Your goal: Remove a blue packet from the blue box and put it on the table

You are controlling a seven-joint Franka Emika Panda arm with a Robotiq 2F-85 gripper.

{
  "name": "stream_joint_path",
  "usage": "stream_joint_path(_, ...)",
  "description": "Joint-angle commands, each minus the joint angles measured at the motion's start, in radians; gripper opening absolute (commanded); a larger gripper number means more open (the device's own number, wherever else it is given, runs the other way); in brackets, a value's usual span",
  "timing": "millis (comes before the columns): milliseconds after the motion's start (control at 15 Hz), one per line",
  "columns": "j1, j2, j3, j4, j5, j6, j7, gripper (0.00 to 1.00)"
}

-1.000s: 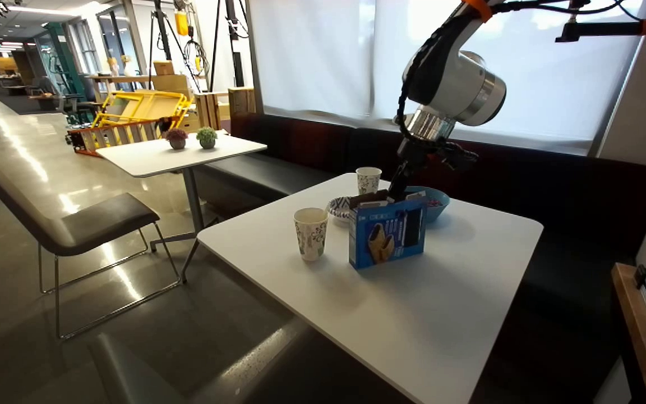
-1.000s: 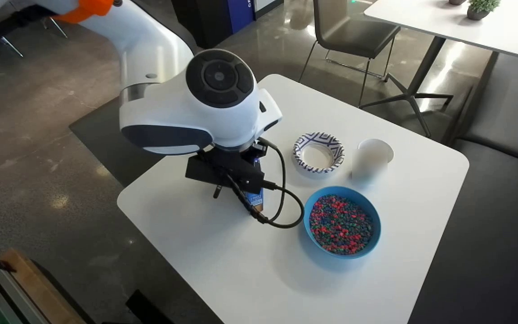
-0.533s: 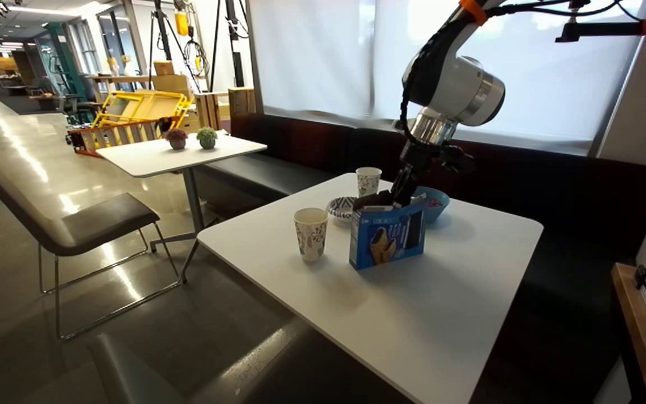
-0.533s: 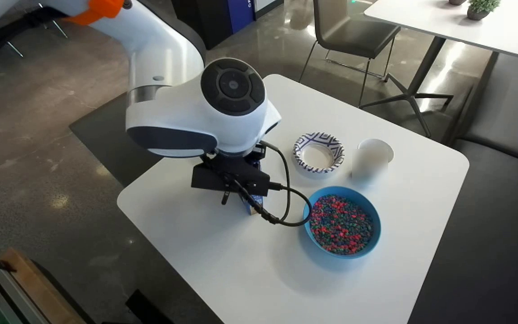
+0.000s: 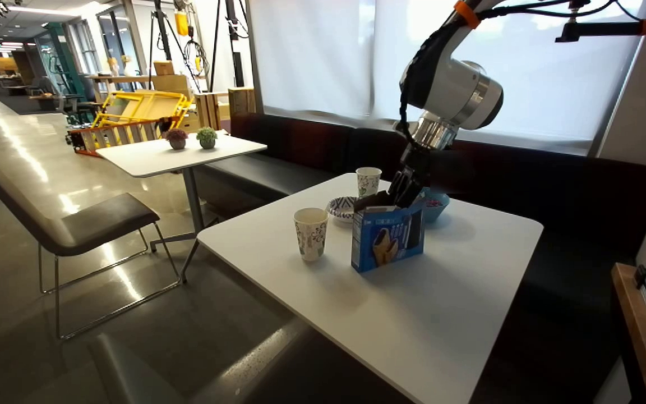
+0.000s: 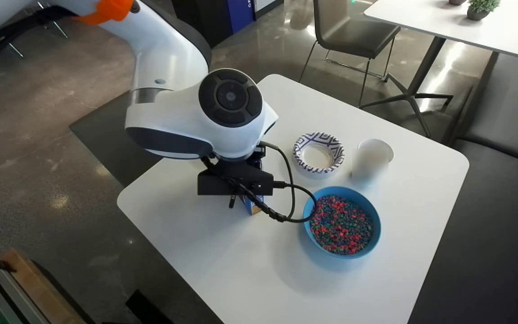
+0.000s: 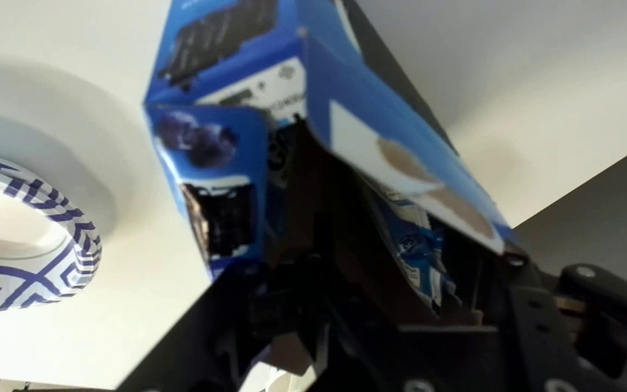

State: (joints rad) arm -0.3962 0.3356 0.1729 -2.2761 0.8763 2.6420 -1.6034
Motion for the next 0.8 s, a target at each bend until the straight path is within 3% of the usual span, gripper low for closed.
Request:
stream_joint_path(0, 0.058, 0.048, -0.050, -0.001, 0.046, 0.006, -0.084, 0.30)
stream_joint_path(200, 0.082, 0.046, -0.067, -0.006, 0.041, -0.006, -0.088, 0.05)
stream_joint_path(267, 0.091, 0.042, -0.074, -0.008, 0.032, -0.009, -0.077, 0.00)
stream_joint_path(733, 0.142, -0.050, -0.139, -0.045, -0.004, 0.001, 0.030, 0.00)
